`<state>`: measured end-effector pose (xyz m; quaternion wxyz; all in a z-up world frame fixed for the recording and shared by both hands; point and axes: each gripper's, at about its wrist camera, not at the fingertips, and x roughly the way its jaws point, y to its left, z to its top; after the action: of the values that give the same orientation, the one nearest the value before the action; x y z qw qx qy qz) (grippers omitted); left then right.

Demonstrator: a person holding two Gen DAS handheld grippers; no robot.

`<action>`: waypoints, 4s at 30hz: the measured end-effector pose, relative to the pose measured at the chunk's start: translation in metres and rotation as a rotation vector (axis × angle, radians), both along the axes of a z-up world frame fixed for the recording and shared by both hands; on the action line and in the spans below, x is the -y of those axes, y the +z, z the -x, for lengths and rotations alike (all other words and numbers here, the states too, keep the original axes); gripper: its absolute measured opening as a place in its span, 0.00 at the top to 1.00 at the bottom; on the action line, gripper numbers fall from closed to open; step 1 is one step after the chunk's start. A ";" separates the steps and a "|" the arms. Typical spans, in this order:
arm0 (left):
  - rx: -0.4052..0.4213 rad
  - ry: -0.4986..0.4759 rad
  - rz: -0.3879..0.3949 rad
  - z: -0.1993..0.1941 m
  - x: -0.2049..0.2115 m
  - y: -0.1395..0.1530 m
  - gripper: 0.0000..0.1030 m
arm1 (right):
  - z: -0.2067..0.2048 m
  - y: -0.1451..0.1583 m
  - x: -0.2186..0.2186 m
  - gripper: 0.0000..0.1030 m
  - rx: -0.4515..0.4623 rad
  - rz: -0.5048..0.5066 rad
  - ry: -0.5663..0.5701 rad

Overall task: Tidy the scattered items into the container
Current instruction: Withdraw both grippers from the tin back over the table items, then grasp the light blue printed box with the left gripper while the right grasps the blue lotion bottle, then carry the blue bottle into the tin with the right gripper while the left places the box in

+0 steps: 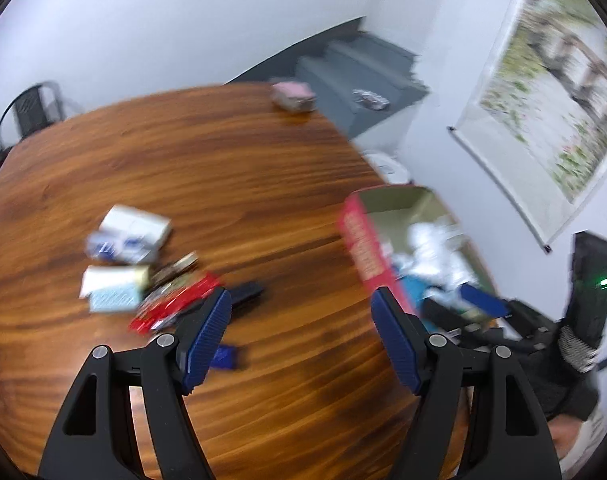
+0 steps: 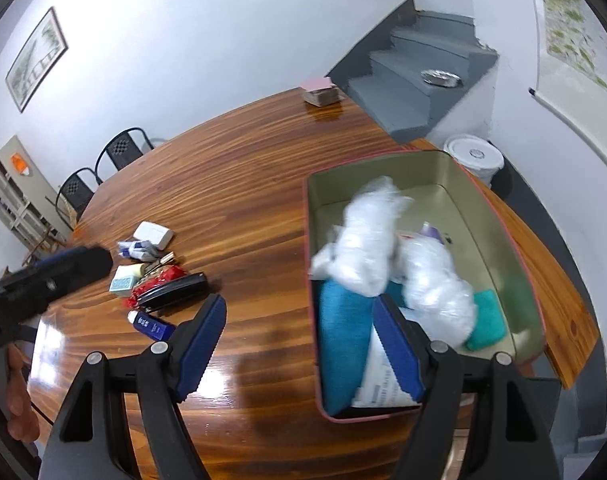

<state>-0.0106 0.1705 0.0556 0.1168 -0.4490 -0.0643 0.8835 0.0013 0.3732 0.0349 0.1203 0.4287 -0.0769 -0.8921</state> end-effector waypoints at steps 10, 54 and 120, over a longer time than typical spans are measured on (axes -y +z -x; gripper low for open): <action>0.099 0.226 -0.038 -0.017 0.104 -0.042 0.27 | -0.003 -0.012 0.050 0.23 0.038 -0.003 0.079; 0.249 0.175 -0.004 0.080 0.156 -0.120 0.20 | -0.010 -0.074 0.146 0.23 0.213 -0.087 0.170; 0.129 0.105 0.126 0.007 0.077 -0.059 0.34 | -0.001 -0.026 0.120 0.69 0.070 0.057 0.299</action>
<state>-0.0176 0.0934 -0.0033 0.0377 -0.5076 -0.0395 0.8599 0.0019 0.2532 0.0087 0.2609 0.4628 -0.0416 -0.8462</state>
